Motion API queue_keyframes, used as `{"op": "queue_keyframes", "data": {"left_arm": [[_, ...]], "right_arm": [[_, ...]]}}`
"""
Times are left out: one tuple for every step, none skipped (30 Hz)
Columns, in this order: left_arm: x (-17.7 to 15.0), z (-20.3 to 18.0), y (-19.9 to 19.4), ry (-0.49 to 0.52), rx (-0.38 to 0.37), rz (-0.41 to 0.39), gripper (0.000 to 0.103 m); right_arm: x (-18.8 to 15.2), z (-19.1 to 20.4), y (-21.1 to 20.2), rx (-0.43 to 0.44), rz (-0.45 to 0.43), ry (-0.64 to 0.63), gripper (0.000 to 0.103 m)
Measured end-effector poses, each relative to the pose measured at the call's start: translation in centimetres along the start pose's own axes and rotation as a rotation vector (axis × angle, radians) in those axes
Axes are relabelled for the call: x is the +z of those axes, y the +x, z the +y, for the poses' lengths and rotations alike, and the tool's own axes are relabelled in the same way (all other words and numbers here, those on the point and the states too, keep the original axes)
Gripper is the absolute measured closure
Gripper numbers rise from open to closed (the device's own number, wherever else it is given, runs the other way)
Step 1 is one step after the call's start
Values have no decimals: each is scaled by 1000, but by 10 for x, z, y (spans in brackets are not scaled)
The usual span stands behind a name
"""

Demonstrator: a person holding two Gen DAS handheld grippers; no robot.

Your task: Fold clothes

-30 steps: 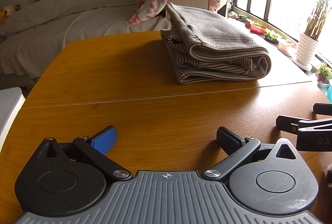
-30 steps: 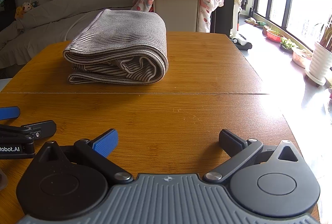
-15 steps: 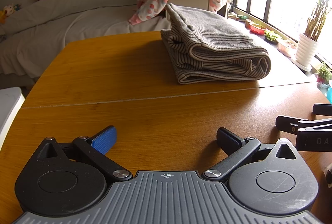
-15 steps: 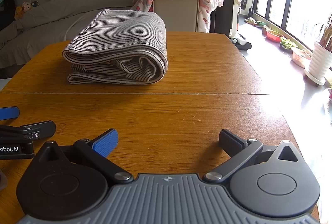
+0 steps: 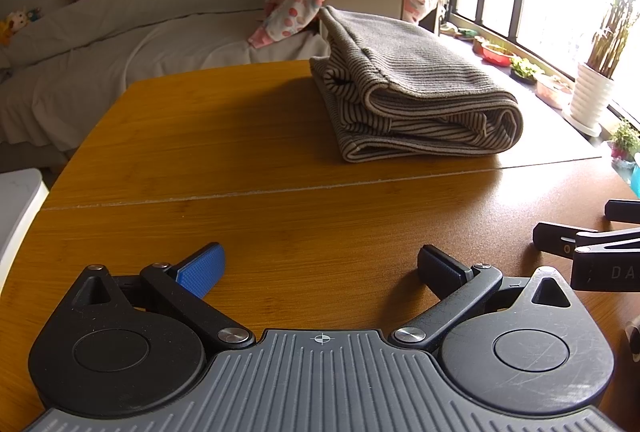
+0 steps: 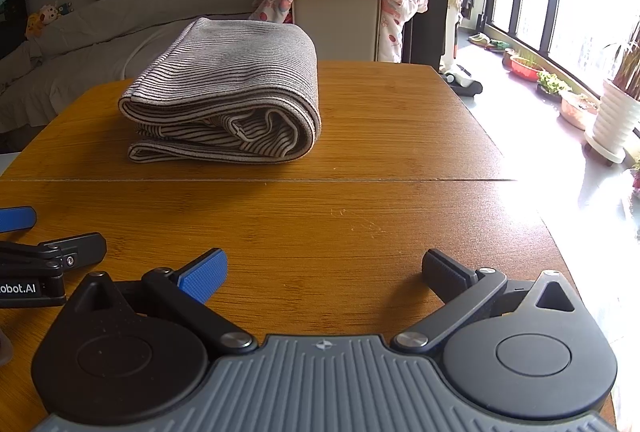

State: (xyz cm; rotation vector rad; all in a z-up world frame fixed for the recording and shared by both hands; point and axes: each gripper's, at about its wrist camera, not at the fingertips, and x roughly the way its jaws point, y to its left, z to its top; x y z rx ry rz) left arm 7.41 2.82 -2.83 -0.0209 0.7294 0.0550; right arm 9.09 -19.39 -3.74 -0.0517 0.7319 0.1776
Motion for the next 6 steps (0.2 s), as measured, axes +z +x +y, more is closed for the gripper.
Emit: {"op": "queue_keyframes", "data": {"left_arm": [[0,0,0,-1,-1,-1,0],[0,0,0,-2,-2,-1,0],[0,0,0,-2,-2,-1,0],[0,0,0,-2,-2,-1,0],[0,0,0,-2,-4,-1,0],[0,1,-1,-1,-12,-3,0]], "right_arm": [[0,0,0,0,0,0,0],[0,0,0,0,0,0,0],[0,0,0,-1,0,1,0],[0,0,0,-1,1,1,0],[0,1,0,-3,1,2,0],[0,1,0,-3,1,2,0]]}}
